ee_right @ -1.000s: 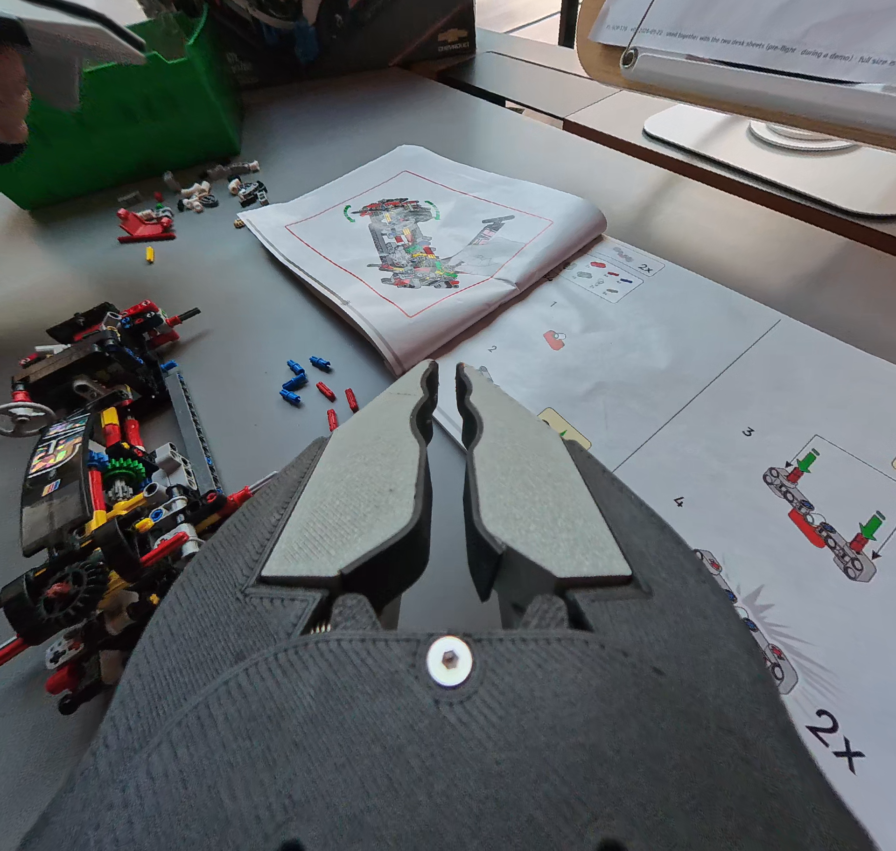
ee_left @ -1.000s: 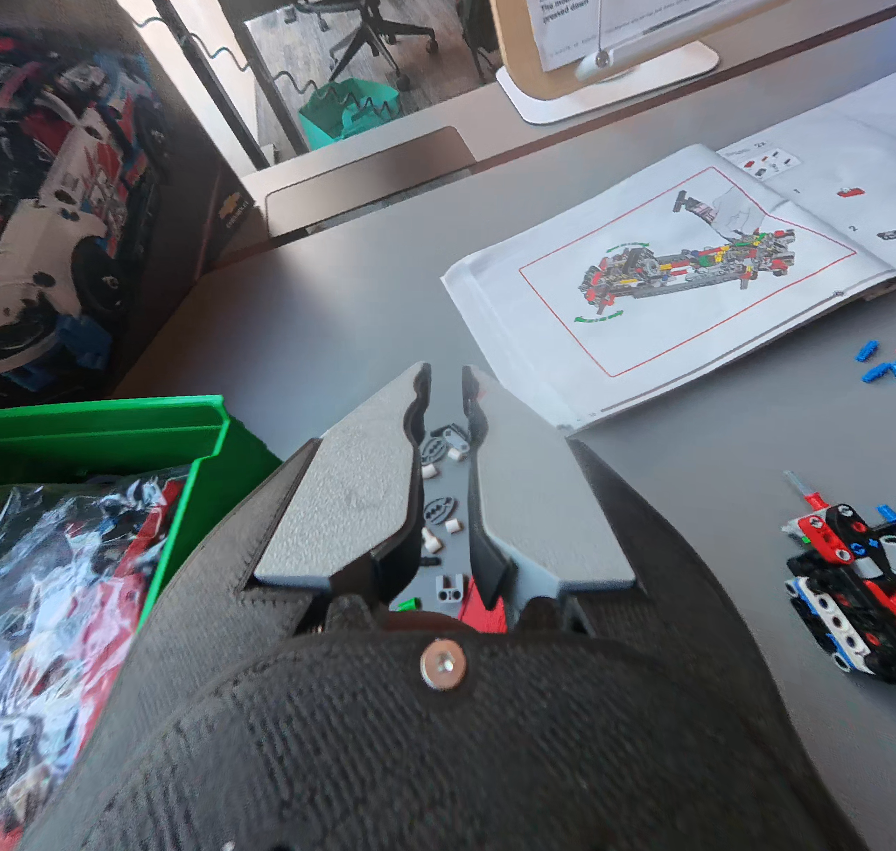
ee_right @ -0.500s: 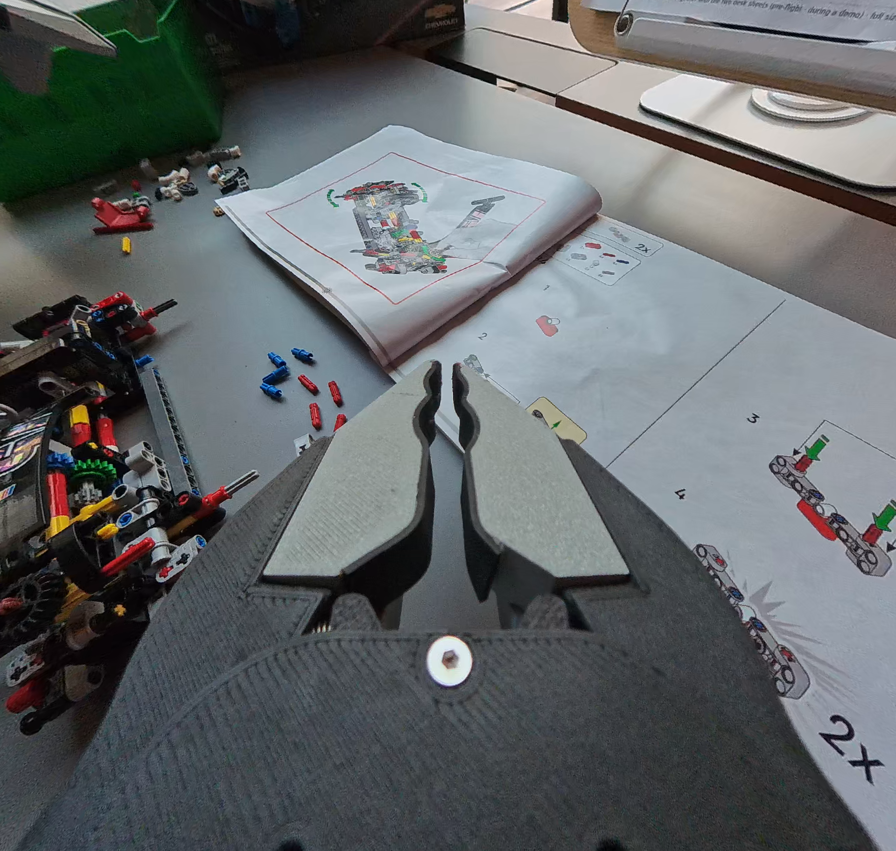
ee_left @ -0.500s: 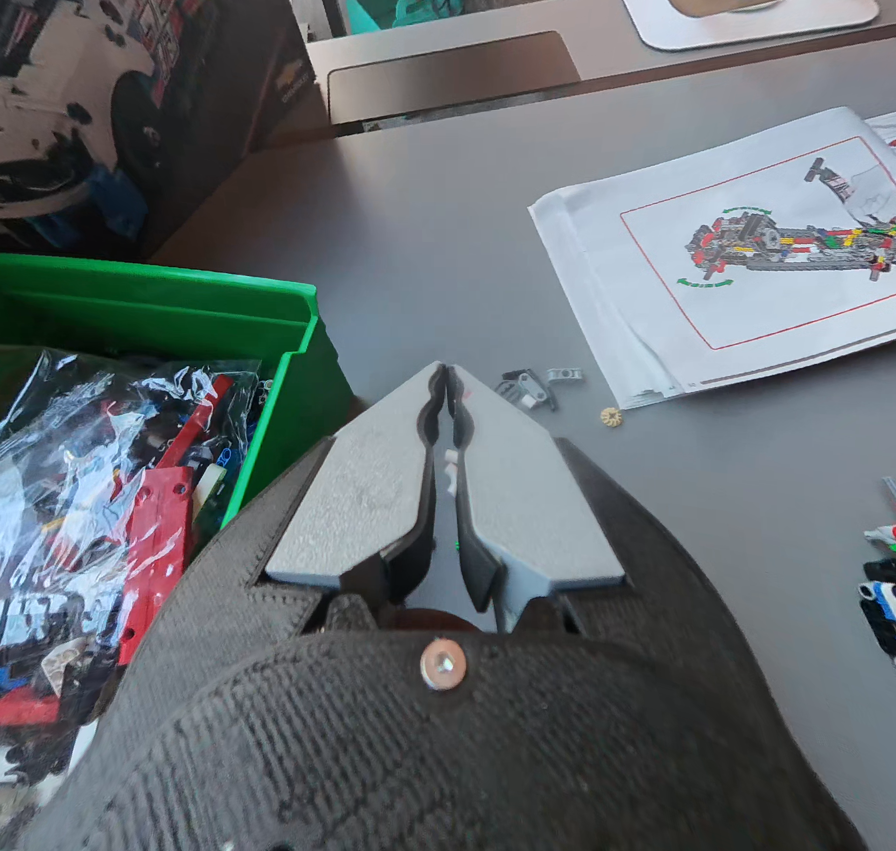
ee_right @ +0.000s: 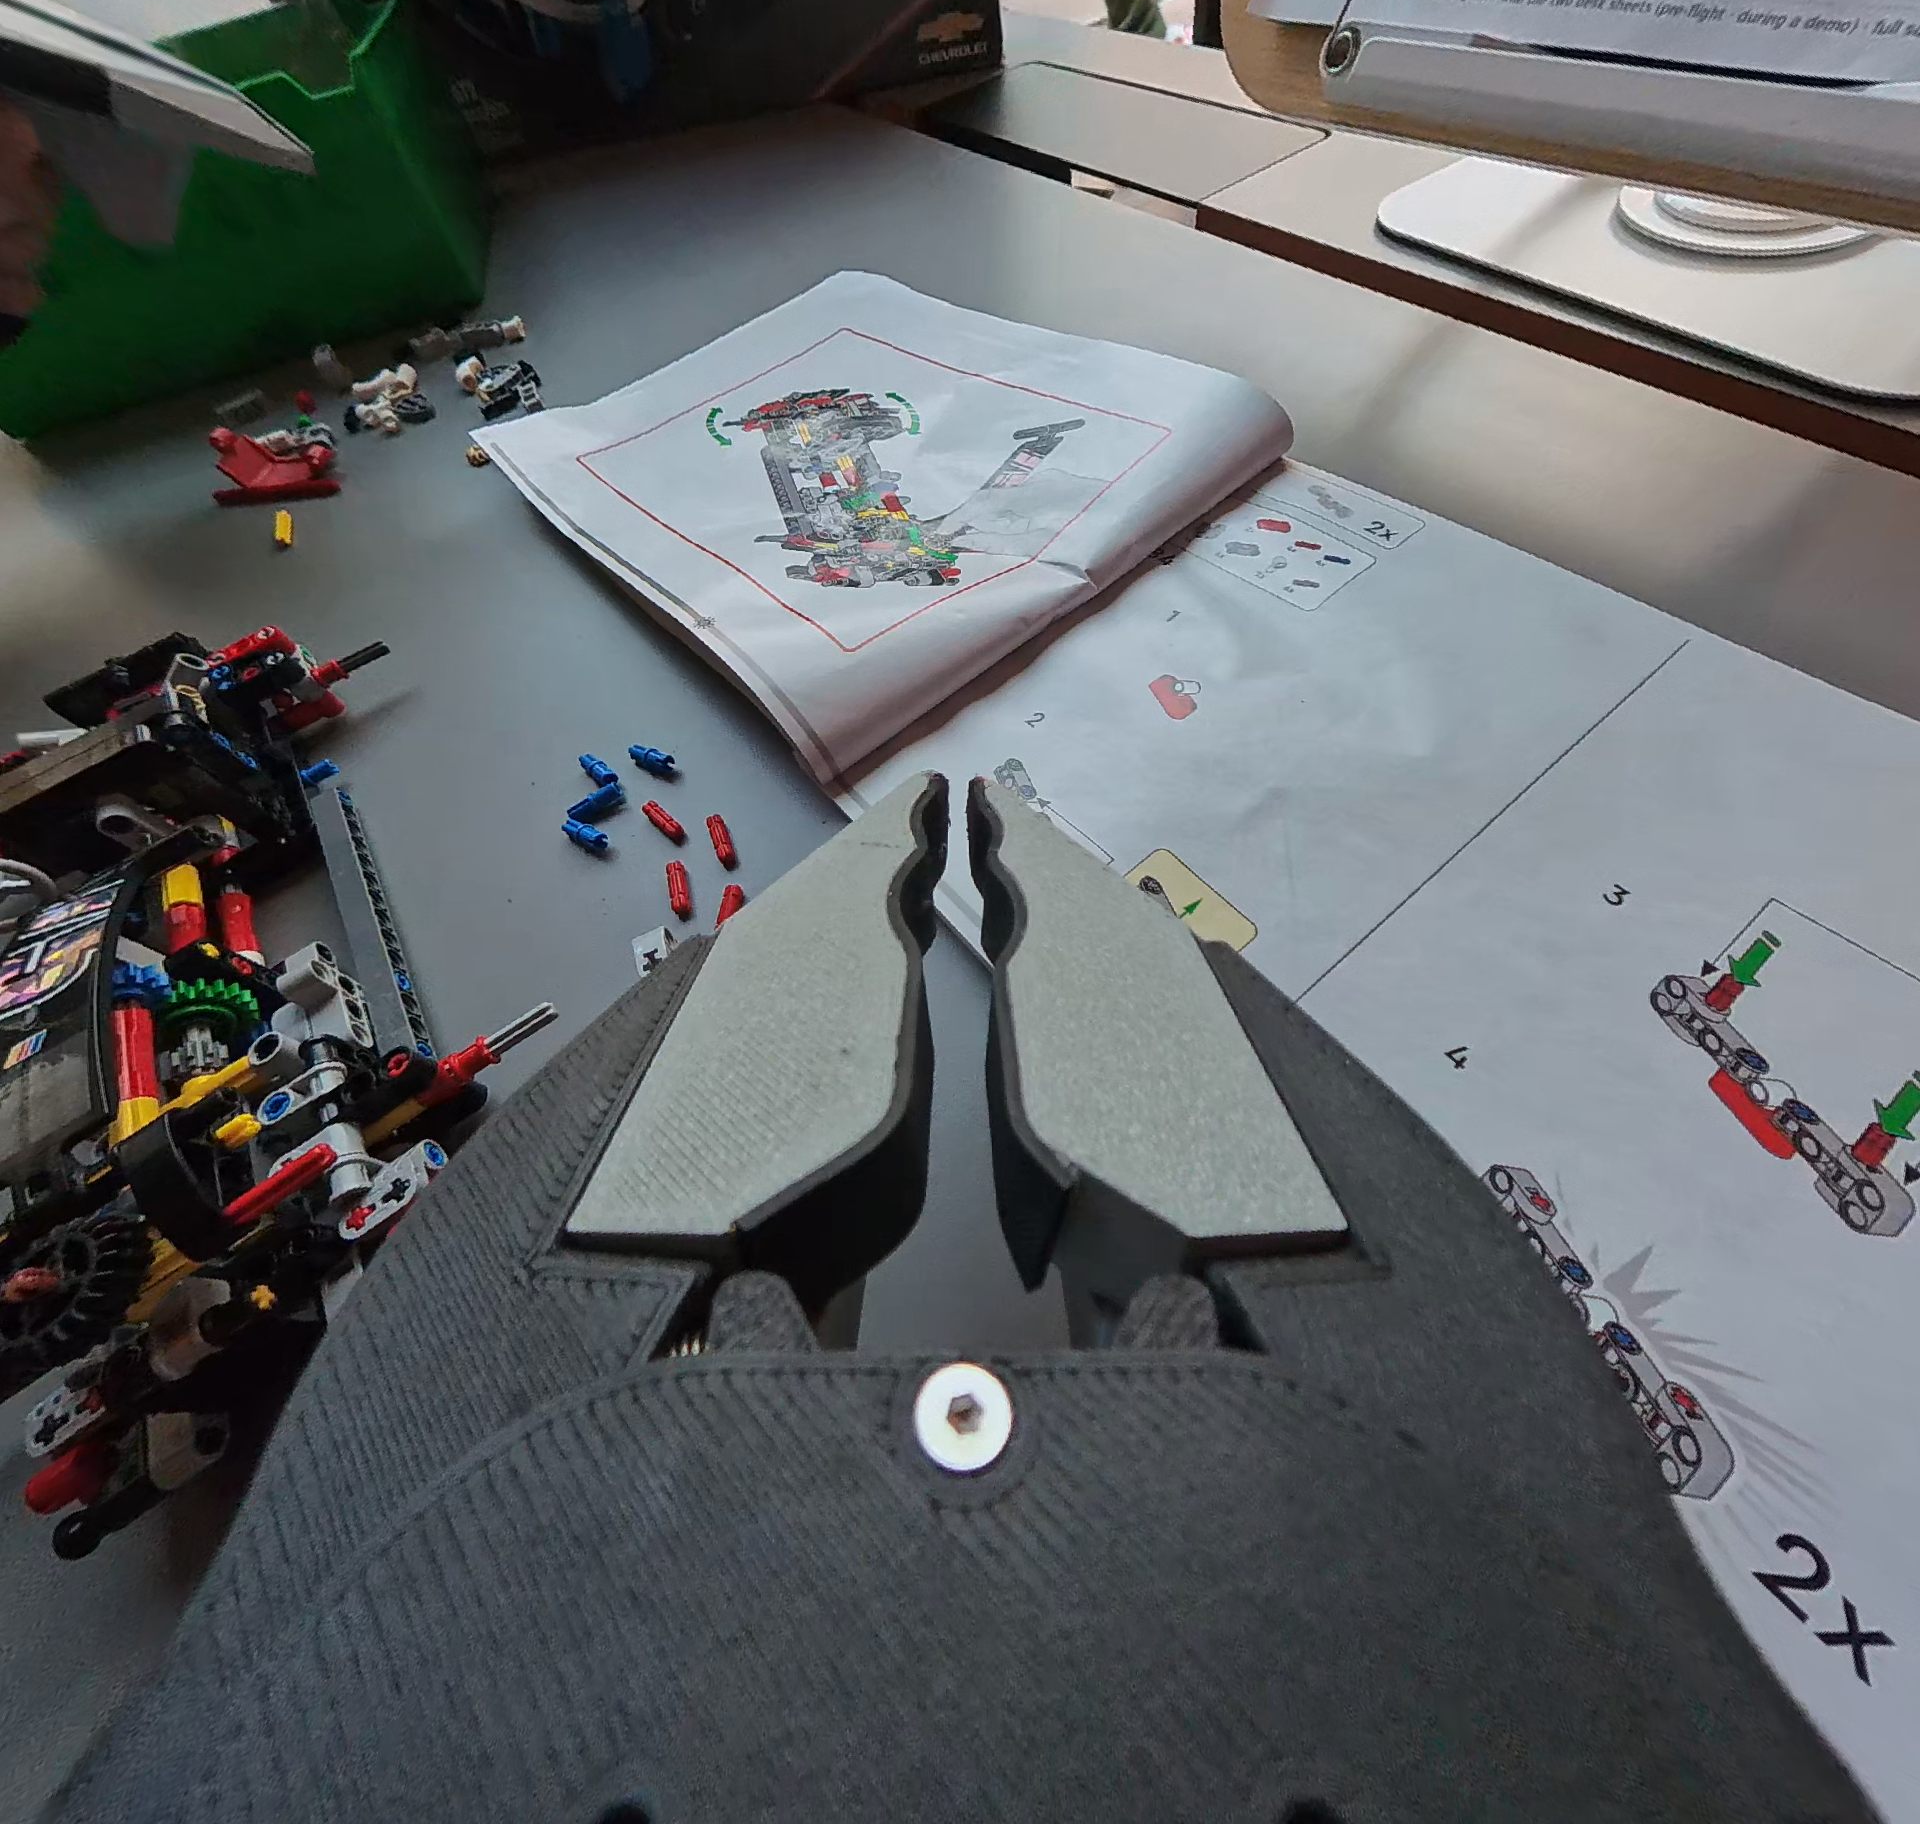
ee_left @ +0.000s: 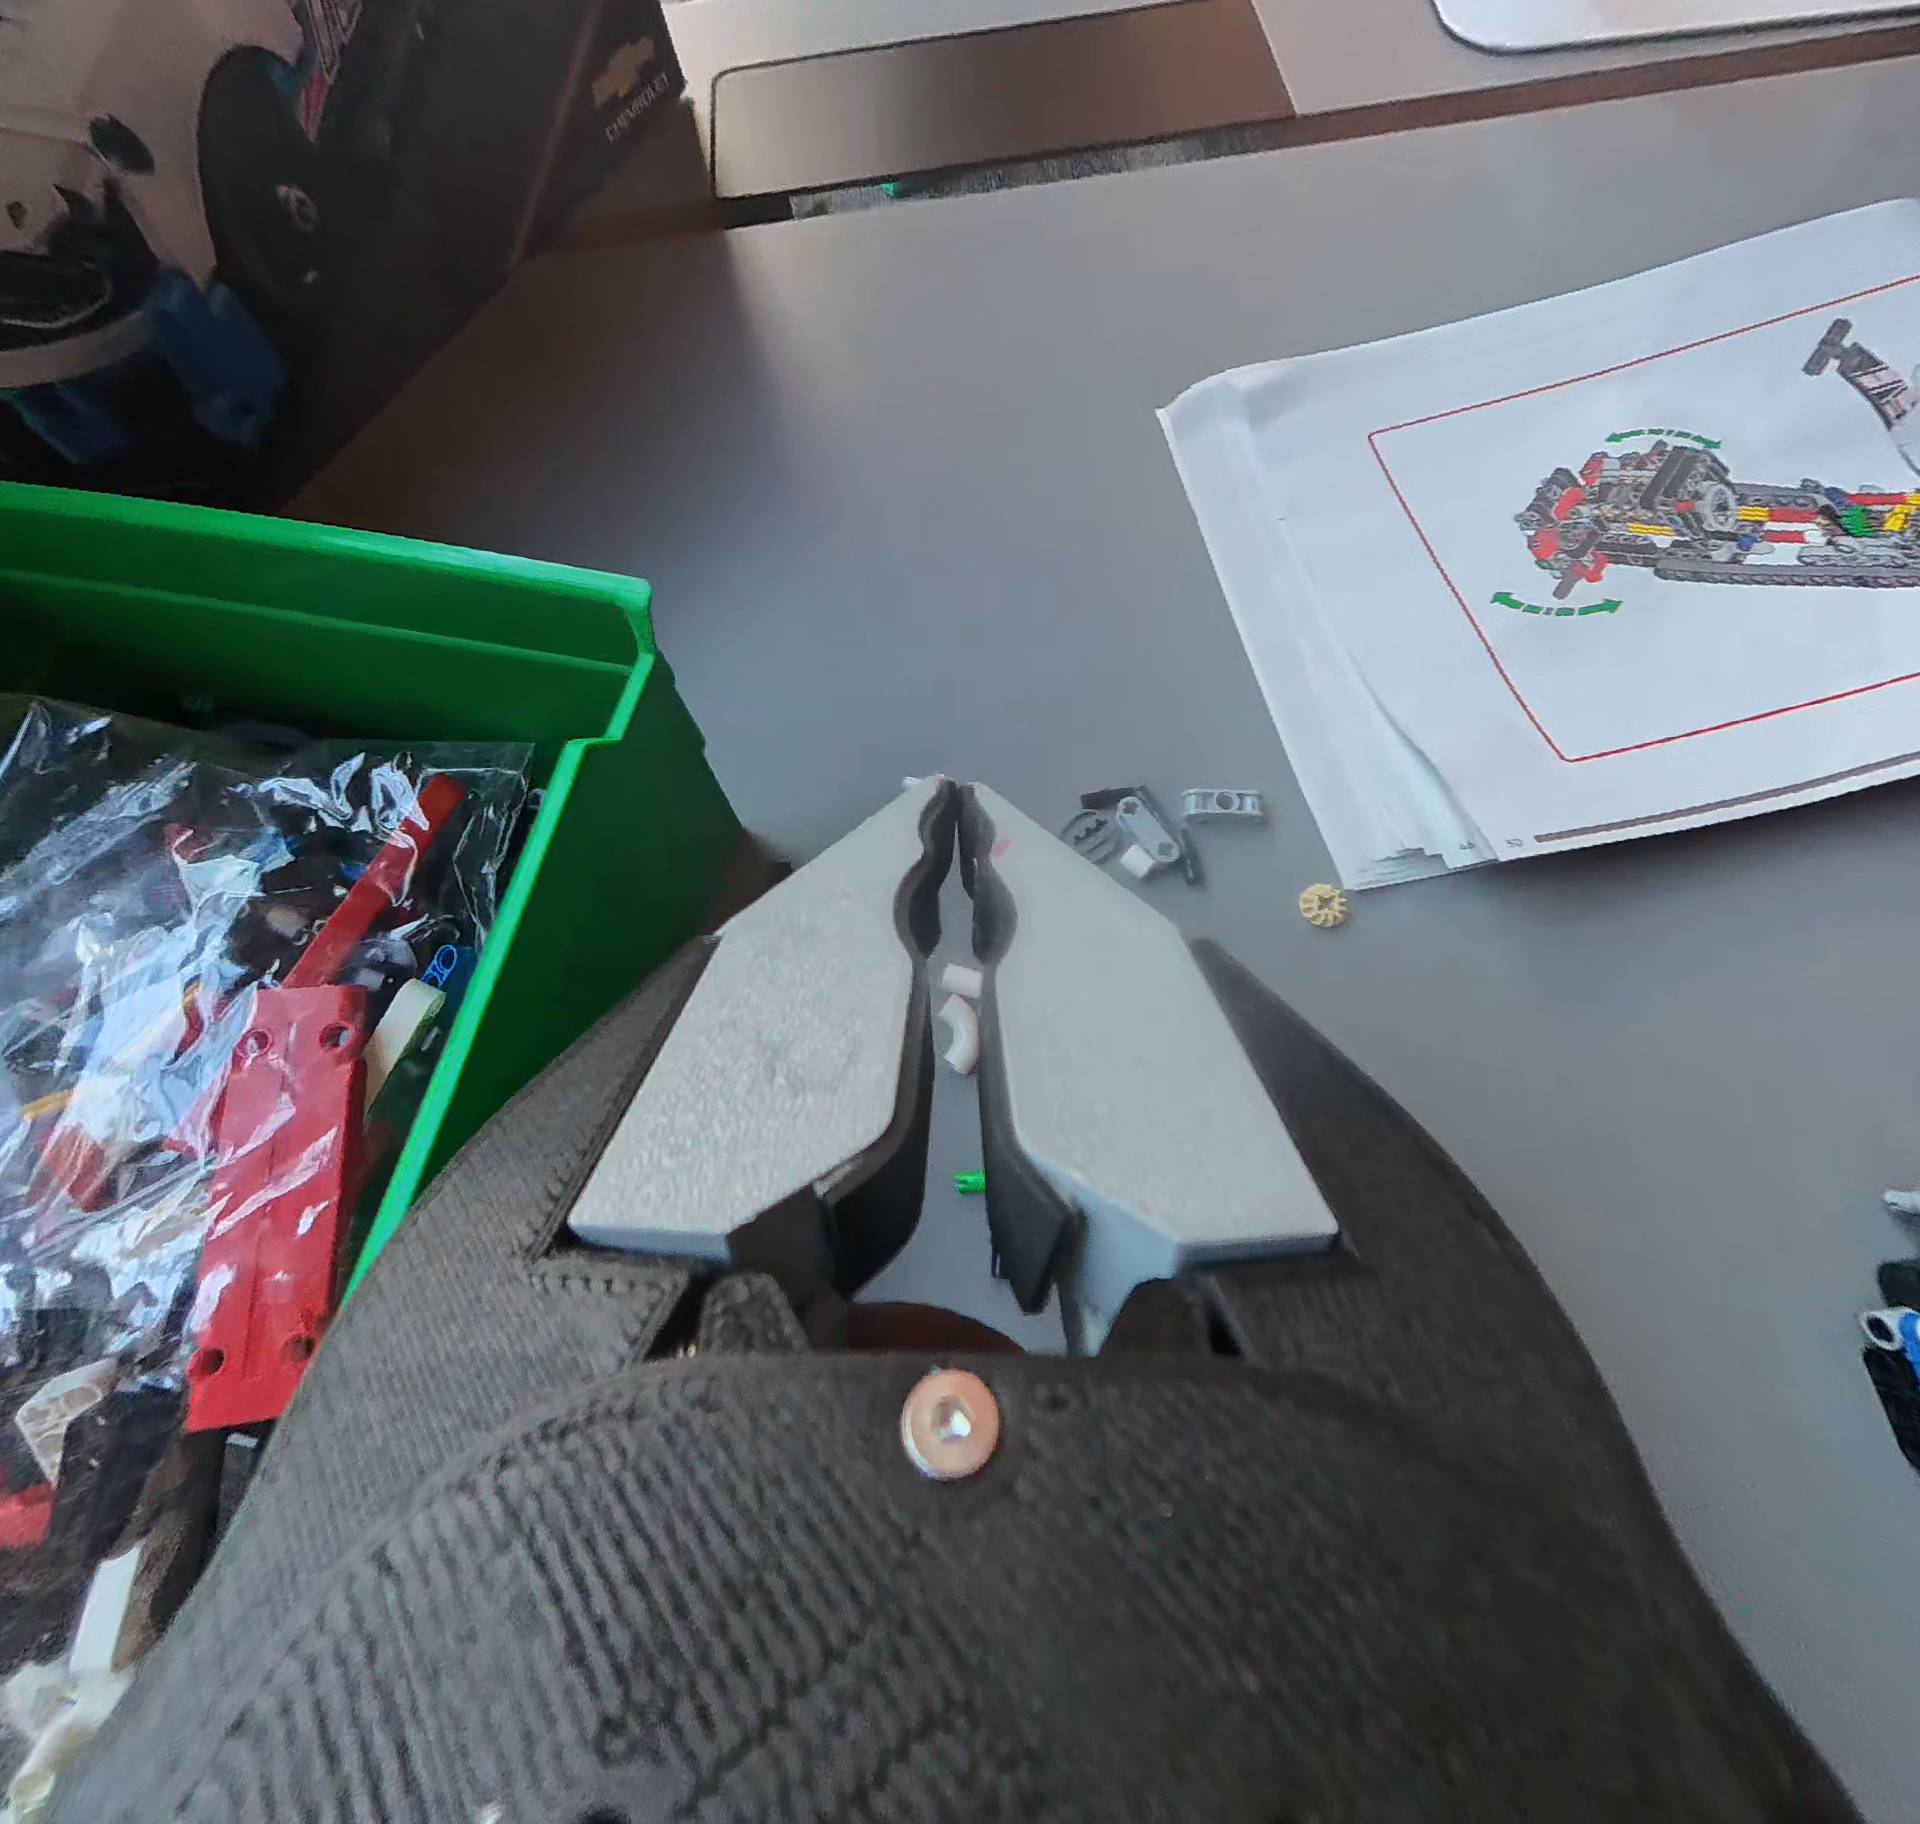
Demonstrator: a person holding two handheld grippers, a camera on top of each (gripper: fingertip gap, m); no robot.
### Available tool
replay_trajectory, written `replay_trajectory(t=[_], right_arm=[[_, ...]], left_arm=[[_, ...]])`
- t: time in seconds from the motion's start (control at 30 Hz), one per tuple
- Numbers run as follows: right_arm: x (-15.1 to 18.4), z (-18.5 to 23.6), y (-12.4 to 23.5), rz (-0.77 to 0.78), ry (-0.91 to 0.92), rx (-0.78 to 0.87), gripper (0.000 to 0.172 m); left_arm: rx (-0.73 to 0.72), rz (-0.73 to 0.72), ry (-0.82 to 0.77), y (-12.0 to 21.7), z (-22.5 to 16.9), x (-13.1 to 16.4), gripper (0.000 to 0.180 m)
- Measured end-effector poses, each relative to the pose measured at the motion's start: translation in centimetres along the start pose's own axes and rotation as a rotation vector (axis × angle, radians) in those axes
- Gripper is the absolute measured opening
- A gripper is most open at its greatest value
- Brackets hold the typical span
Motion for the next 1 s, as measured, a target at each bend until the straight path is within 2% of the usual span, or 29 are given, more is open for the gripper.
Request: replay_trajectory(t=[0.17,0.33,0.43,0.53,0.8,1.0], right_arm=[[0.0,0.0,0.0,-0.001,0.002,0.001,0.000],[0.0,0.0,0.0,-0.002,-0.001,0.000,0.000],[0.0,0.0,0.0,-0.002,0.000,0.001,0.000],[0.0,0.0,0.0,0.001,0.002,0.002,0.000],[0.0,0.0,0.0,0.000,0.002,0.002,0.000],[0.0,0.1,0.0,0.002,0.007,0.000,0.000]], left_arm=[[0.005,-0.018,0.036,0.4,0.7,-0.1,0.000],[-0.017,0.008,-0.001,0.7,1.3,0.1,0.000],[-0.021,0.031,-0.017,0.6,1.7,0.5,0.006],[0.001,0.061,-0.007,-0.2,1.8,1.4,0.013],[-0.007,0.197,0.035,-3.7,3.3,5.3,0.014],[-0.021,0.177,-0.009,-4.4,3.2,5.6,0.015]])
Point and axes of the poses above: each gripper's, where its closed fingertips meet, y back along the fingers, x out of its underside, z = x × y across the jaws, the point moved 9 cm from there along y, back along the fingers, and after that the axes turned 9 degrees about -z, right-handed, at the moved point
